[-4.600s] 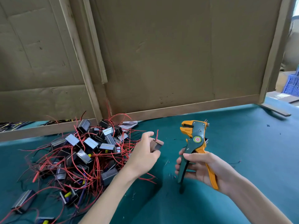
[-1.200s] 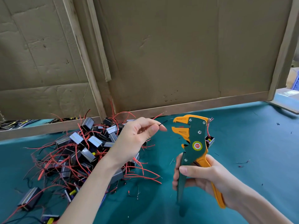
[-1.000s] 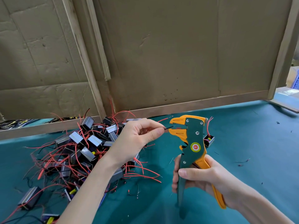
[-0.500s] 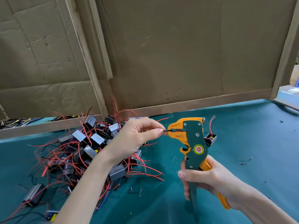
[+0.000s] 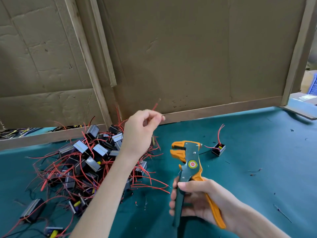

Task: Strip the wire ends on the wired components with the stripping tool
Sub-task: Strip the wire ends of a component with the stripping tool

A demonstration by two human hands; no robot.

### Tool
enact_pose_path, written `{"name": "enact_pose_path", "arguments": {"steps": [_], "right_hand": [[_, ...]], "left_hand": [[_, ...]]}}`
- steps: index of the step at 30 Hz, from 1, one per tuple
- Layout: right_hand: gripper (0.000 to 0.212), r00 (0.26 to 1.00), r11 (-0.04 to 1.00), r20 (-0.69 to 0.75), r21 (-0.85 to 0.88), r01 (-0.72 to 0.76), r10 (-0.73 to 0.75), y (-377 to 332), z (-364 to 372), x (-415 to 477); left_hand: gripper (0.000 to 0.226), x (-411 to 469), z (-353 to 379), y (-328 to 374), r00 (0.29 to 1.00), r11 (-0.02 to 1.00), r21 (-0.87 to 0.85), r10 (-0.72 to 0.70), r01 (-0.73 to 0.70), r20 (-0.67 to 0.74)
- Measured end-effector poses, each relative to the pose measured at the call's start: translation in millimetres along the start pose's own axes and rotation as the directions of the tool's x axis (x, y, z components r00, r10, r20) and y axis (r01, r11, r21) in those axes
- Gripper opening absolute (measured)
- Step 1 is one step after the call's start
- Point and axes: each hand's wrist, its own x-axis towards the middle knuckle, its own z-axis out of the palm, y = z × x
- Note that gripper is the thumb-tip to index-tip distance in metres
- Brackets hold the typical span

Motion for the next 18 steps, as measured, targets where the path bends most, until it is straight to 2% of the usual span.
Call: {"name": "enact_pose_path", "arguments": {"steps": [2,4,6,8,10,12,13,14,15,16,18], "right_hand": [[0.032,0.999,0.997,-0.009,0.06,-0.047,0.048,3,-1,2],[0.031,0.997,0.99,-0.024,0.124,-0.072,0.075,2,-6,3],[0.031,0.996,0.984,-0.029,0.161,-0.074,0.08,0,-6,2],[0.03,0.996,0.981,-0.047,0.182,-0.069,0.079,-2,-7,3],[0.027,0.995,0.977,-0.074,0.205,-0.051,0.068,-6,-7,4],[0.035,0.994,0.975,-0.104,0.221,-0.011,0.034,-10,-10,5],[0.04,0.993,0.972,-0.12,0.236,0.011,0.018,-12,-12,4],[0.04,0.991,0.966,-0.135,0.256,0.028,0.007,-14,-14,4],[0.033,0.989,0.962,-0.149,0.27,0.043,-0.003,-16,-17,3],[0.023,0.986,0.959,-0.166,0.276,0.062,-0.016,-18,-19,3],[0.019,0.979,0.962,-0.199,0.258,0.088,-0.036,-24,-25,4]], "left_hand": [[0.012,15,18,15,0.992,0.998,-0.032,0.051,-0.055,-0.112],[0.01,27,48,28,0.993,0.995,-0.078,0.053,-0.062,-0.102],[0.009,32,85,38,1.0,0.993,-0.117,0.018,-0.015,0.022],[0.012,32,123,40,0.978,0.997,-0.051,-0.049,0.061,0.201],[0.019,27,151,35,0.9,0.983,0.143,-0.161,0.112,0.404],[0.029,20,166,31,0.77,0.938,0.341,-0.263,0.063,0.581],[0.033,16,168,32,0.731,0.917,0.398,-0.284,0.018,0.62],[0.037,12,167,34,0.725,0.906,0.424,-0.277,-0.022,0.631],[0.039,7,163,38,0.746,0.903,0.426,-0.243,-0.059,0.62],[0.042,2,156,43,0.777,0.908,0.408,-0.185,-0.099,0.602],[0.044,-6,133,51,0.815,0.936,0.318,-0.066,-0.149,0.576]]}}
